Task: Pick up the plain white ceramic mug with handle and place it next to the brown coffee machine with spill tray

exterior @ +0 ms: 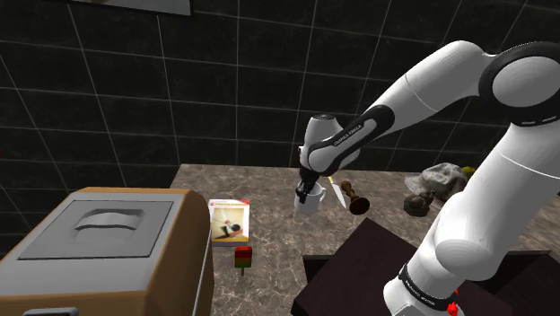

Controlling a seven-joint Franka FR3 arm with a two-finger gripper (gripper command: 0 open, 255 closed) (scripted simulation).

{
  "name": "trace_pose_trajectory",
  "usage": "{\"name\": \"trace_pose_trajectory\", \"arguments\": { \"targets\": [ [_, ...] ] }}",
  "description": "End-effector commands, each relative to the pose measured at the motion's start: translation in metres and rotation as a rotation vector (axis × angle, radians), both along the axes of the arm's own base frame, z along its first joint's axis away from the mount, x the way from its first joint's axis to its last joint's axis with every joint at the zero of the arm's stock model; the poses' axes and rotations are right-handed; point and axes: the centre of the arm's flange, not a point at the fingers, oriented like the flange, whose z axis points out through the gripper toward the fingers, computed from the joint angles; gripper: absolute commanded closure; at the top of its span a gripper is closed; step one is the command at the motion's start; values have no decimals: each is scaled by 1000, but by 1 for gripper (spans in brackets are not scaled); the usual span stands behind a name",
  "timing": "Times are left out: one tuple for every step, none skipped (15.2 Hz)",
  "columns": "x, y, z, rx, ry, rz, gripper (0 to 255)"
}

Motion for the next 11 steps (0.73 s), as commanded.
{"name": "trace_pose_trajectory", "arguments": {
  "targets": [
    [0,0,11,0,0,0,255],
    [0,0,16,0,0,0,255],
    [0,0,21,0,0,0,255],
    [0,0,27,0,0,0,255],
    [0,0,32,0,0,0,255],
    [0,0,37,0,0,0,255],
    [0,0,43,0,0,0,255],
    [0,0,48,0,0,0,255],
    [0,0,53,0,0,0,255],
    [0,0,58,0,0,0,255],
    [0,0,64,0,0,0,255]
  ]
}}
